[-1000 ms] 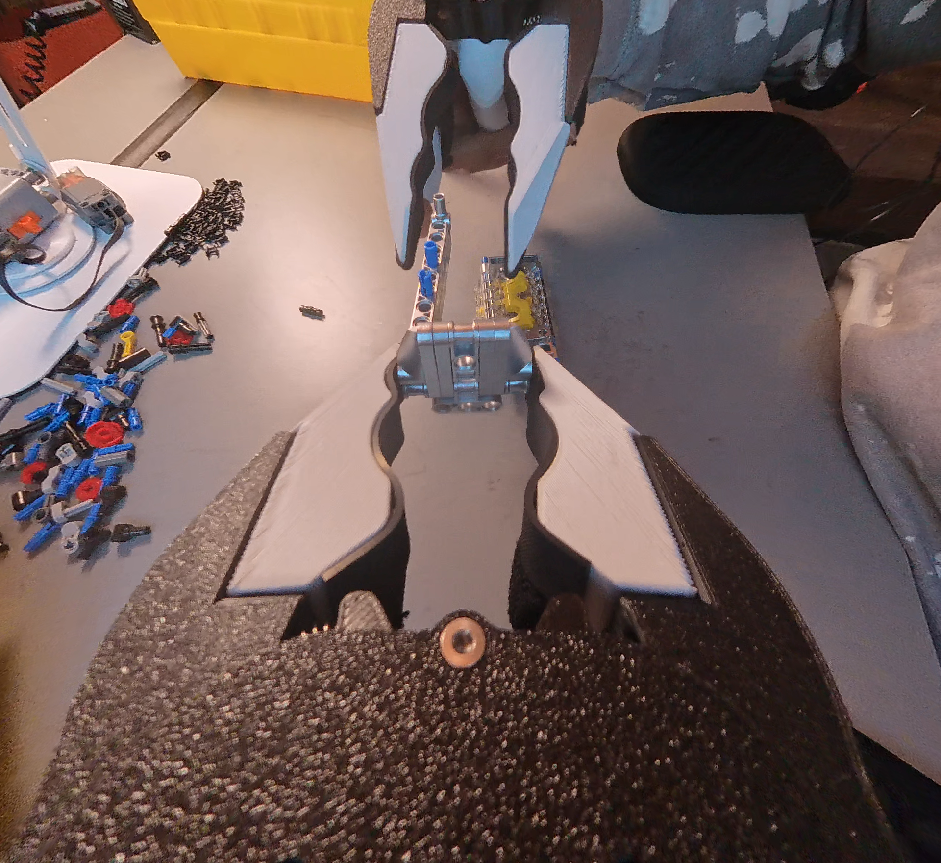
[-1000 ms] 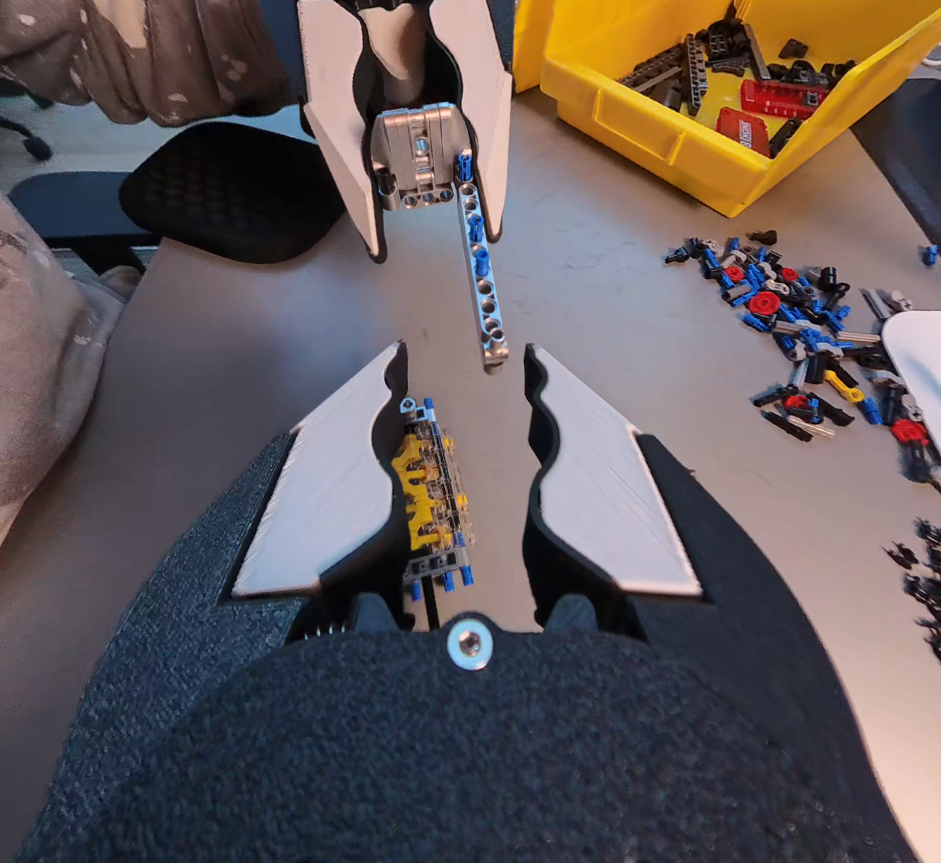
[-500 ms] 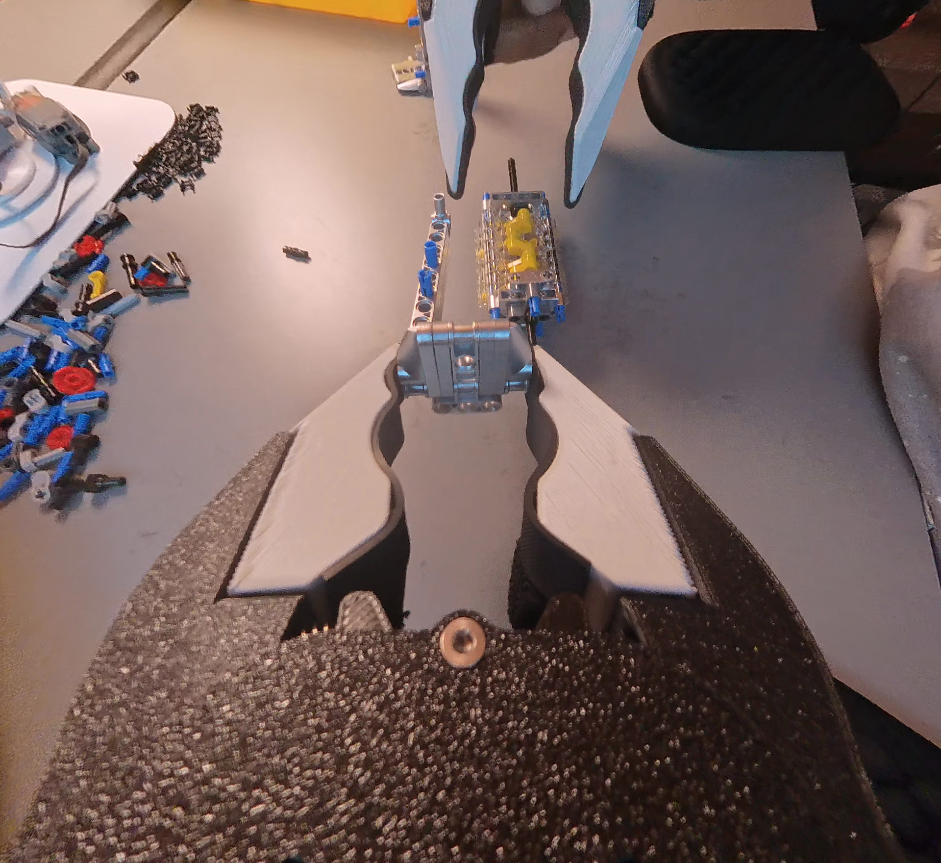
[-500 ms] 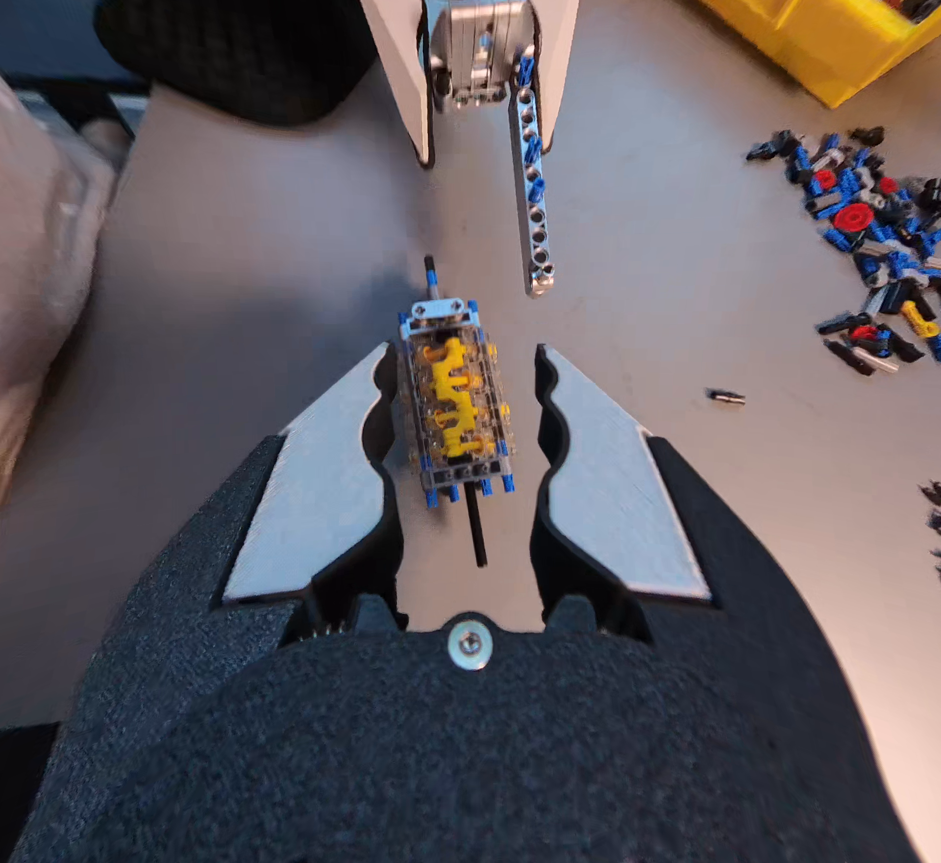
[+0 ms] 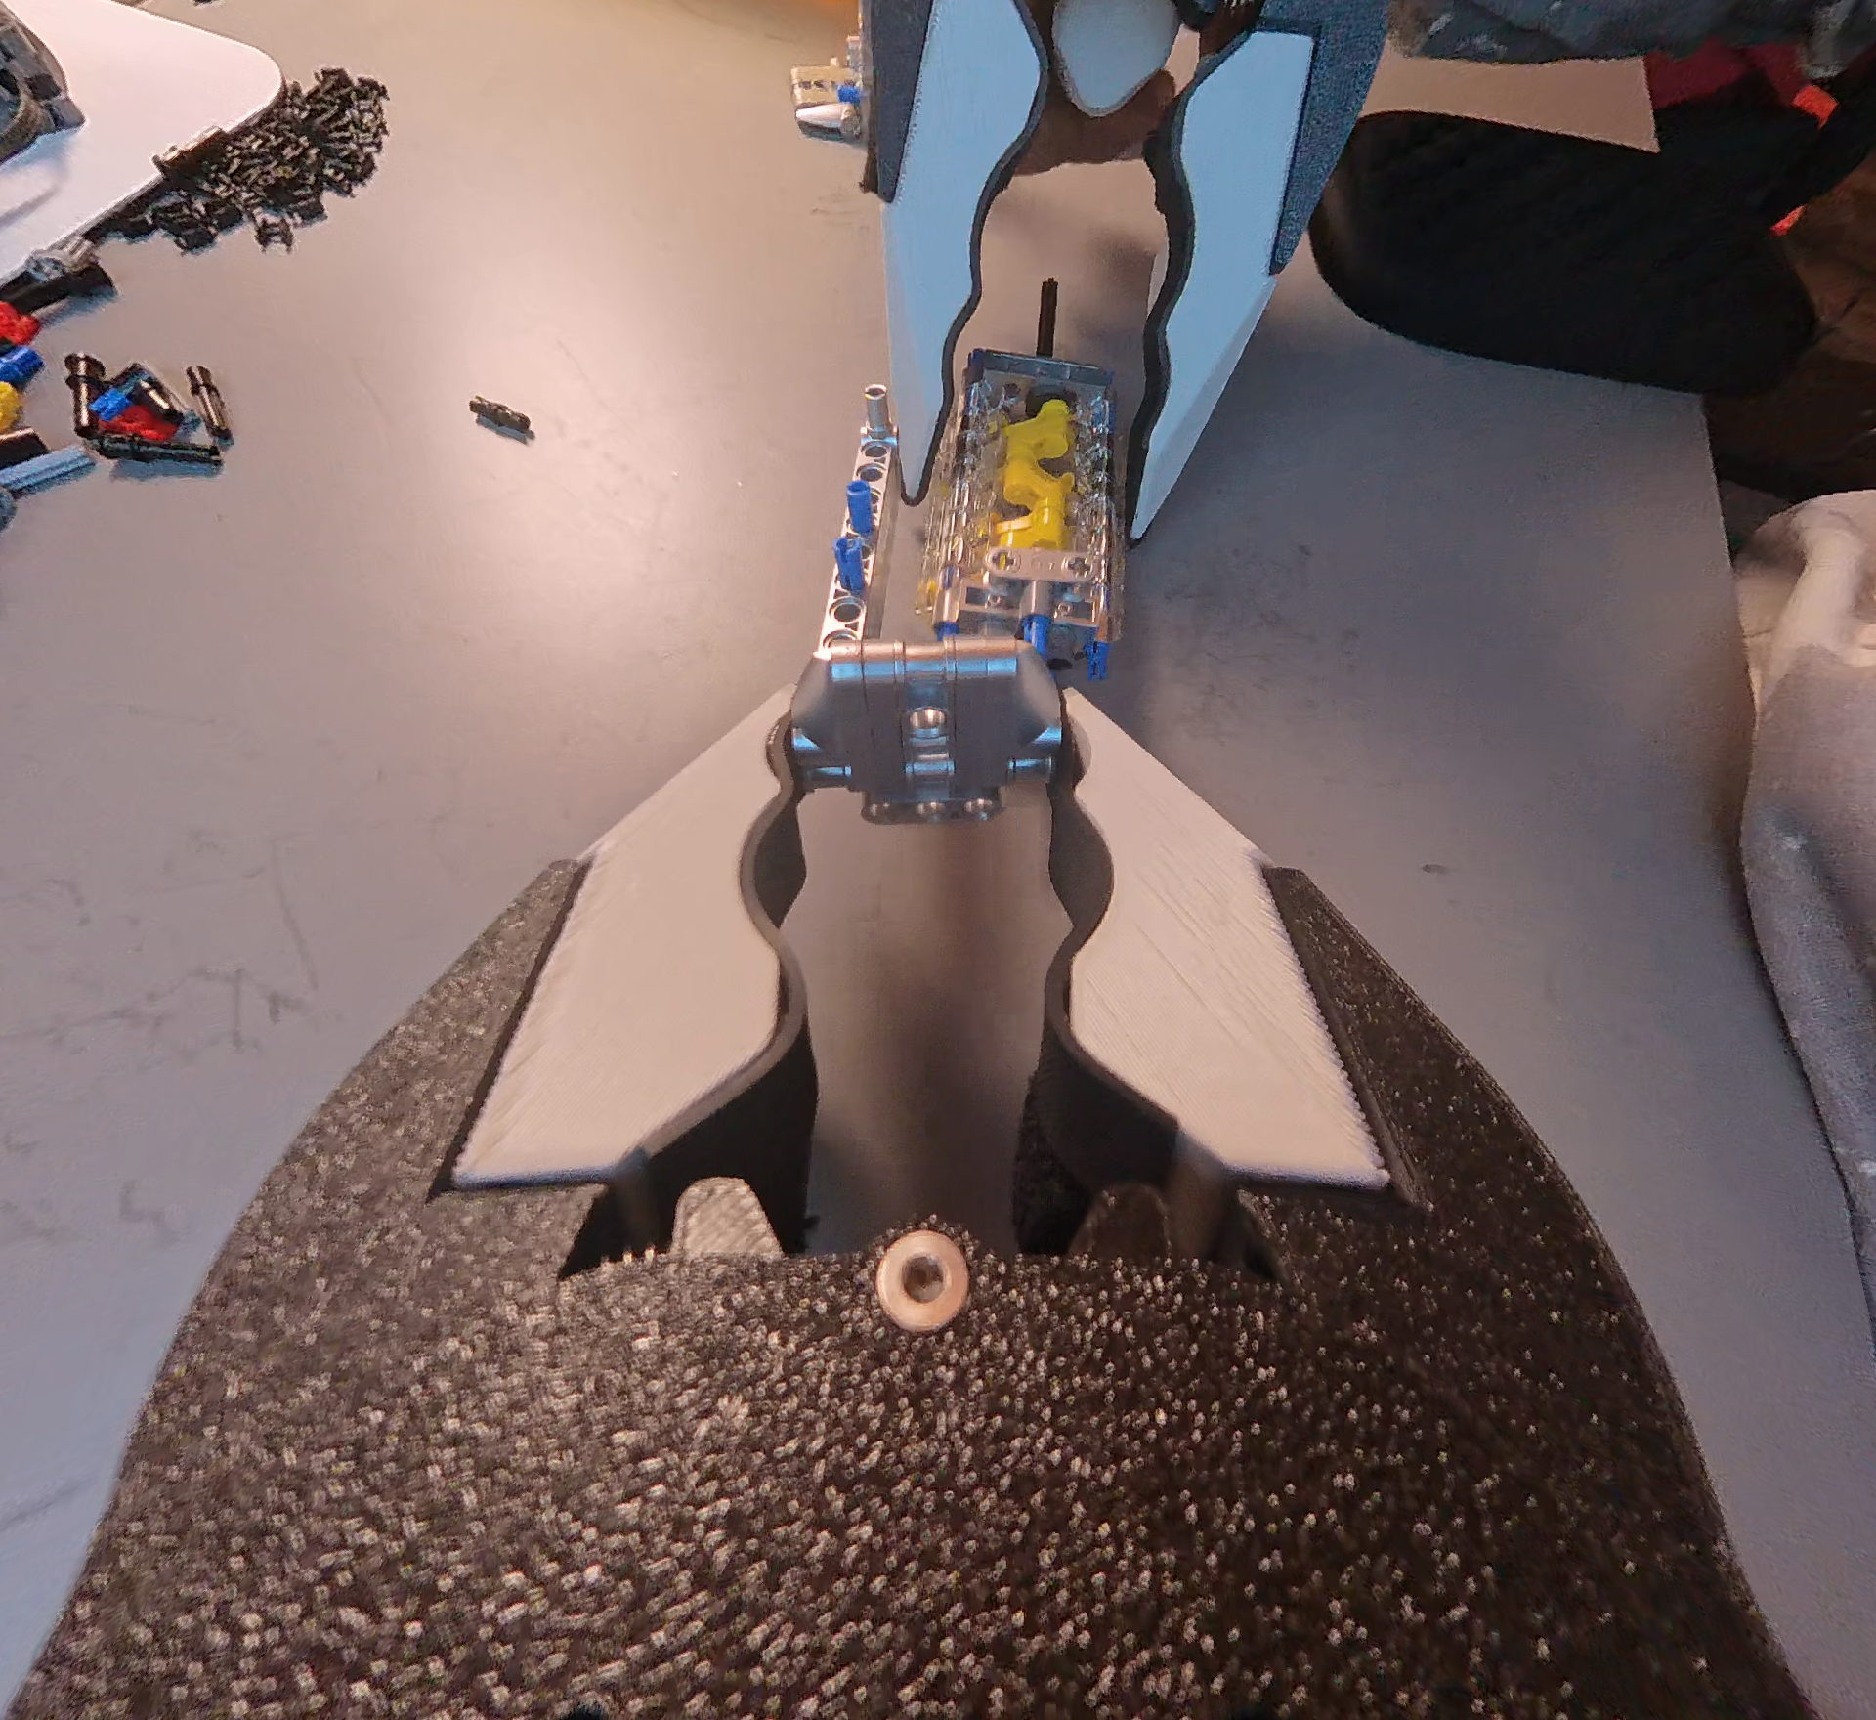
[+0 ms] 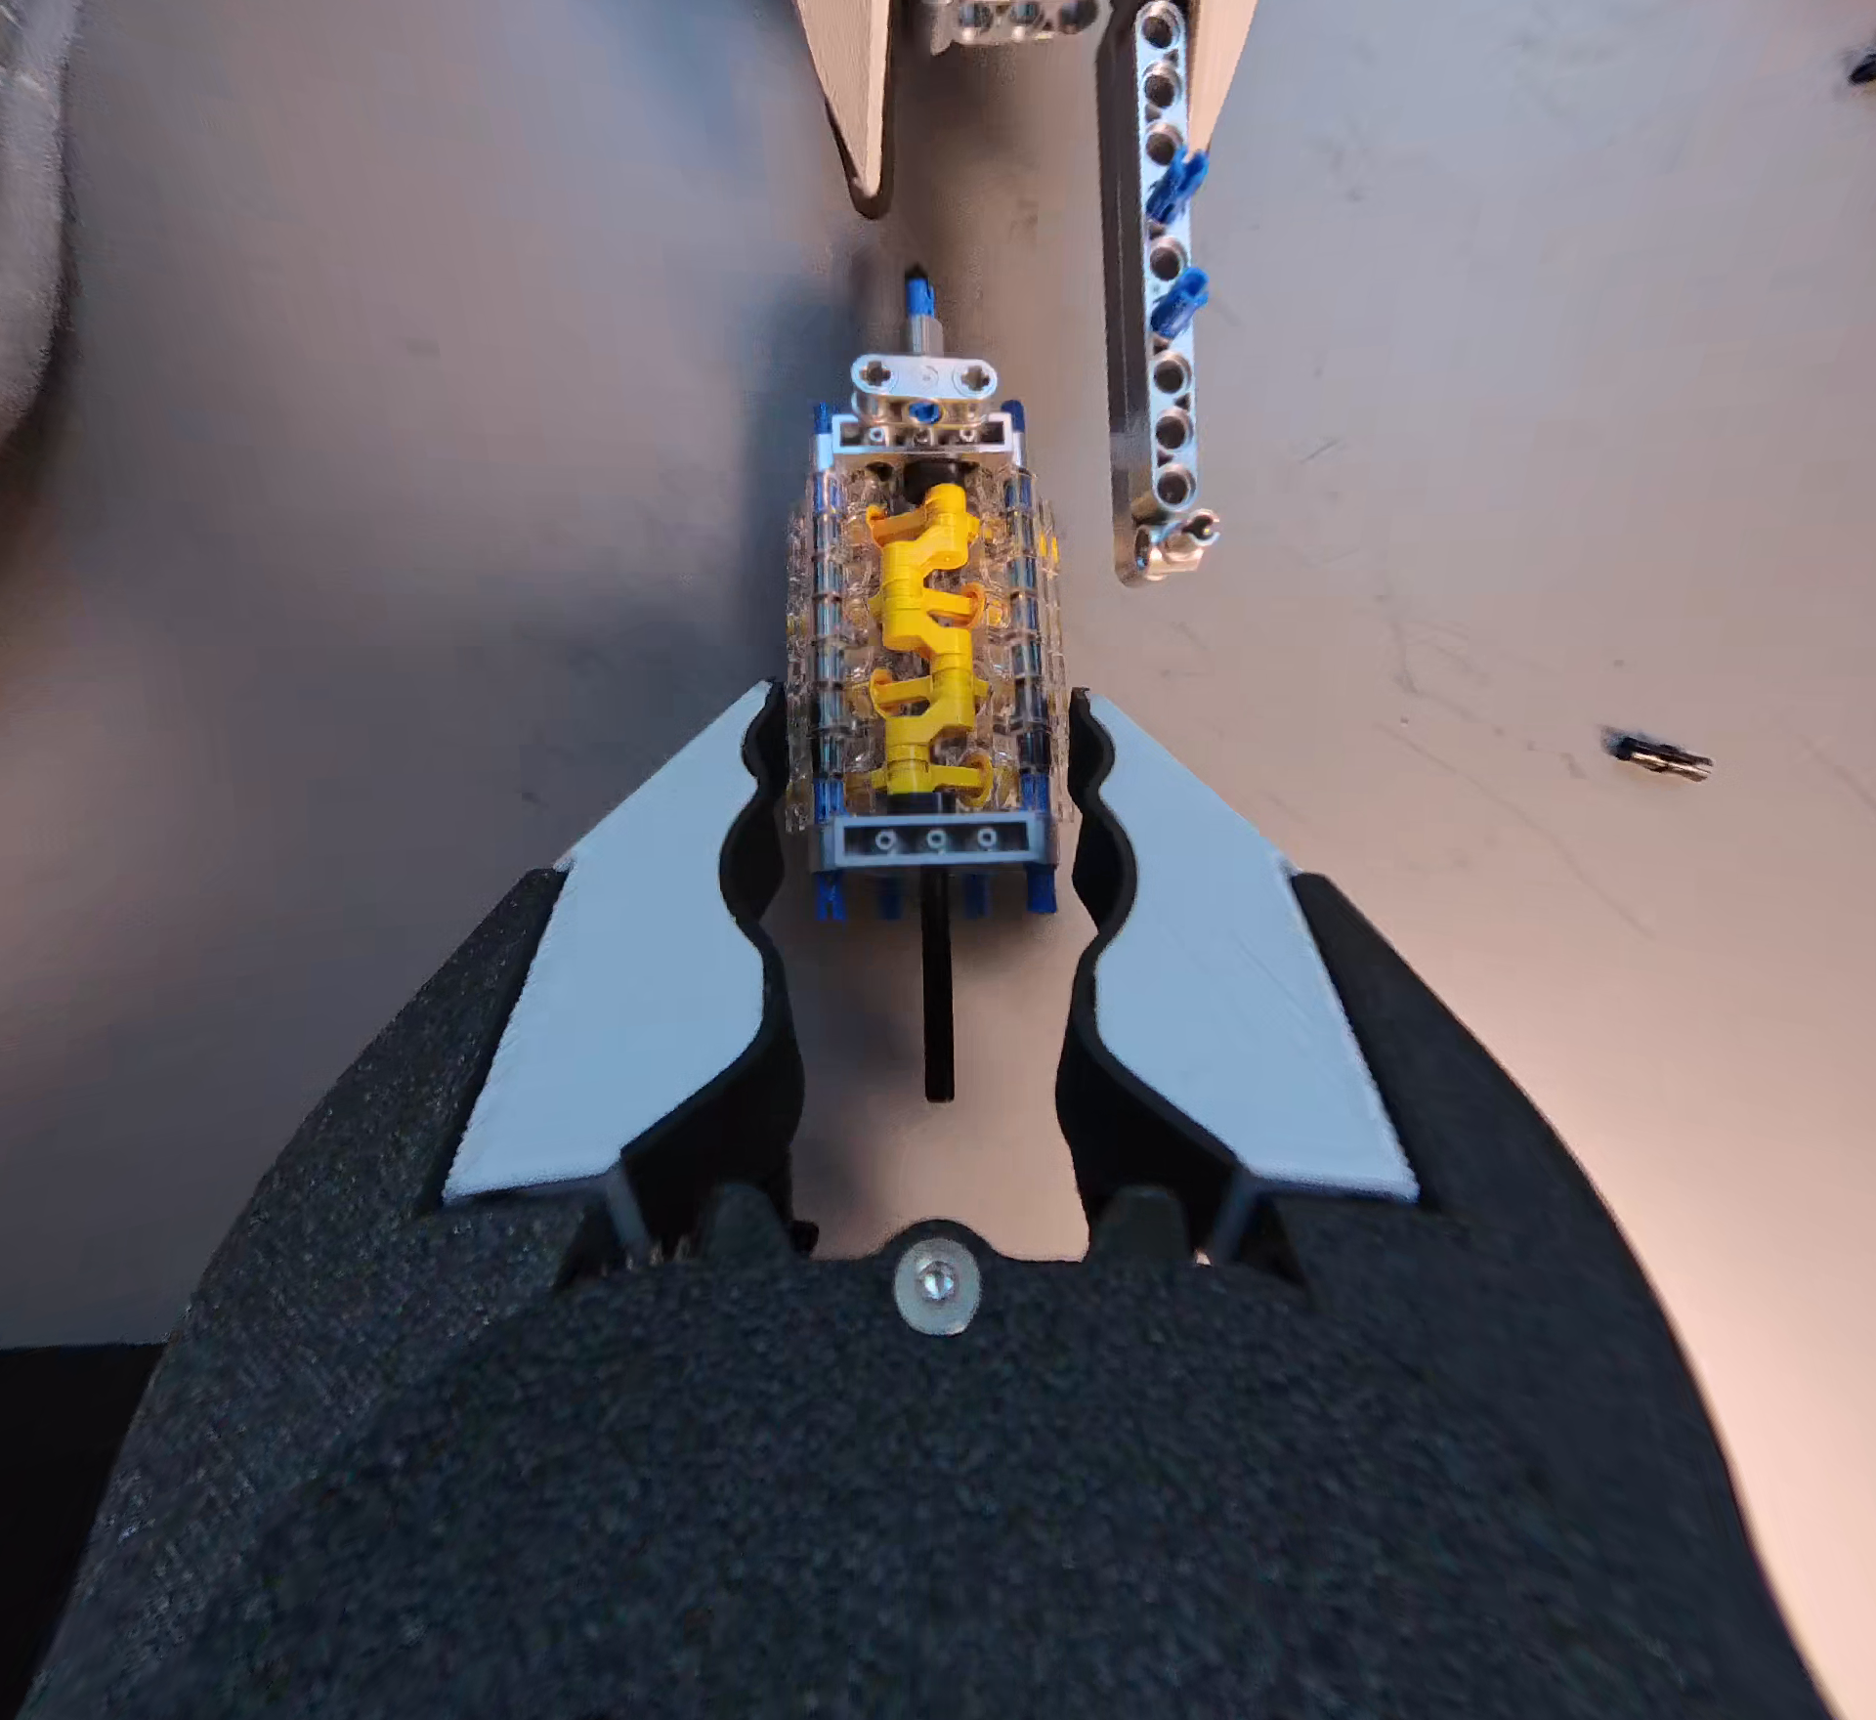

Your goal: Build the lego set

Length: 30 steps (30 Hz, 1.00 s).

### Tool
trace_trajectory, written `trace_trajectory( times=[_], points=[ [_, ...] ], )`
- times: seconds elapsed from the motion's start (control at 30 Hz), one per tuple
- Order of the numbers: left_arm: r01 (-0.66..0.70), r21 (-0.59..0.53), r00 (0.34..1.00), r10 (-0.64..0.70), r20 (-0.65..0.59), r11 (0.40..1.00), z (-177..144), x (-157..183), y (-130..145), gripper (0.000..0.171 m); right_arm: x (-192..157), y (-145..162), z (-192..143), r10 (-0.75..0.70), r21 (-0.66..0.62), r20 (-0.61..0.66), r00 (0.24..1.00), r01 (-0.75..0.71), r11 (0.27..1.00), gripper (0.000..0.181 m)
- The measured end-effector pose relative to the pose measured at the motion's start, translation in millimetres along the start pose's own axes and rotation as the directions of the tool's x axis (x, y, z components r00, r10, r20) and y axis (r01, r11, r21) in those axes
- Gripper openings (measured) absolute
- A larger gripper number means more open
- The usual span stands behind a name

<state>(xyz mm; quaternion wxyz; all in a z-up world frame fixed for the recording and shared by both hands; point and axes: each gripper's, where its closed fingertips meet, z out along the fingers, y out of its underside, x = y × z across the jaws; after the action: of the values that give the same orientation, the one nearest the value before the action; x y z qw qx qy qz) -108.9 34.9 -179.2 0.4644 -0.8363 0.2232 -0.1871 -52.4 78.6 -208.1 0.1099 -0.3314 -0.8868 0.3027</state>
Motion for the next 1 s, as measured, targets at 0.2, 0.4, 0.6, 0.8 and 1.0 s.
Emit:
trace_trajectory(
  times=[0.2, 0.4, 0.6, 0.8, 1.0],
  points=[
    [0.017, 0.105, 0.999, -0.012, -0.045, 0.994, -7.0, 5.5, -15.0, 0.044, -5.0, -32.5, -21.1, 0.098, 0.235, -0.007, 0.995, -0.093, 0.967, 0.049],
    [0.041, 0.072, 0.998, -0.037, -0.056, 0.997, 3.8, 2.7, -15.5, 0.044, -2.5, -19.9, -17.5, 0.092, 0.214, -0.042, 0.995, -0.081, 0.974, 0.049],
    [0.041, 0.05, 0.998, -0.038, -0.047, 0.998, 13.9, -0.8, -17.7, 0.044, -0.4, 1.6, -7.5, 0.03, 0.092, -0.072, 0.997, -0.023, 0.995, 0.046],
    [0.028, 0.034, 0.999, -0.027, -0.047, 0.999, 16.8, -2.1, -17.3, 0.044, 16.5, -14.5, -42.4, 0.101, 0.199, -0.096, 0.99, -0.08, 0.977, 0.051],
    [-0.012, 0.117, 0.992, 0.027, -0.12, 0.993, 12.9, 11.9, -31.6, 0.044, 29.3, -35.4, -34.3, -0.017, 0.199, -0.131, 0.991, 0.043, 0.979, 0.012]
  ],
)
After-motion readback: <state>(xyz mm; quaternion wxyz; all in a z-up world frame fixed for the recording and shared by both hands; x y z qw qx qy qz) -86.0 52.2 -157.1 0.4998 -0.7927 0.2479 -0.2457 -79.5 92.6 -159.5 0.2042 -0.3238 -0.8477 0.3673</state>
